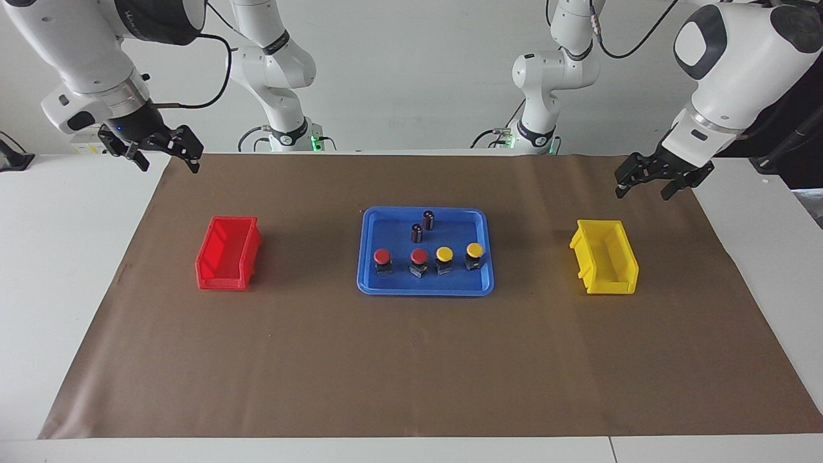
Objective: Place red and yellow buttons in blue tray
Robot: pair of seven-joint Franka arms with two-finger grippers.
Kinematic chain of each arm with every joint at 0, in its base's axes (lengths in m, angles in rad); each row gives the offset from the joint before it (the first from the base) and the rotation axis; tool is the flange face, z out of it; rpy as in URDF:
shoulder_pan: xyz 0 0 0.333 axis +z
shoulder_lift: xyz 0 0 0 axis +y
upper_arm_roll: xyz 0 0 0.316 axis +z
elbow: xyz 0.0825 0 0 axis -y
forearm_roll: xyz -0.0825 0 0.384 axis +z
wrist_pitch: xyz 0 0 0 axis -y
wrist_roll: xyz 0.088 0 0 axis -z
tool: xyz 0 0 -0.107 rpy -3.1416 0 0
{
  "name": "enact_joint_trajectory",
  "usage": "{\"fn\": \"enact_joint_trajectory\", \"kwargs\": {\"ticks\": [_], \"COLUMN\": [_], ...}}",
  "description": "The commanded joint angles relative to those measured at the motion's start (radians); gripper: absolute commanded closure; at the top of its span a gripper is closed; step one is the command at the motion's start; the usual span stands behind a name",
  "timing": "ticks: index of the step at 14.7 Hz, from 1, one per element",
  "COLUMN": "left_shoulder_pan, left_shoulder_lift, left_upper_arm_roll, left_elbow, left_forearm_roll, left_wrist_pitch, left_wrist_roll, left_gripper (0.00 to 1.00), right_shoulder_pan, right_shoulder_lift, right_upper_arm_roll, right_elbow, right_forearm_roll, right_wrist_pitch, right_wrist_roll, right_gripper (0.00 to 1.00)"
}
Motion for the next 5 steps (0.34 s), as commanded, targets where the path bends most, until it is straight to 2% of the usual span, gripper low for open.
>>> {"fn": "enact_joint_trajectory", "kwargs": {"ticks": [1,5], "left_shoulder_pan": [0.002,0.002], "left_shoulder_lift": [-0.026,-0.049], "left_upper_arm_roll": [-0.009,-0.009], "left_elbow": [0.029,0.029], "left_forearm_roll": [0.022,0.074], "left_wrist_pitch": [-0.05,-0.079], "left_wrist_roll": [0.027,0.023], "left_gripper": [0.0,0.0], "right_shoulder_pan": [-0.006,-0.006], "right_shoulder_lift": [-0.025,-0.027], "right_upper_arm_roll": [0.001,0.001], "right_elbow": [-0.031,-0.031], "right_forearm_roll": [0.015,0.015], "right_wrist_pitch": [0.011,0.011], "right_wrist_roll": [-0.011,-0.013], "right_gripper": [0.0,0.0]}}
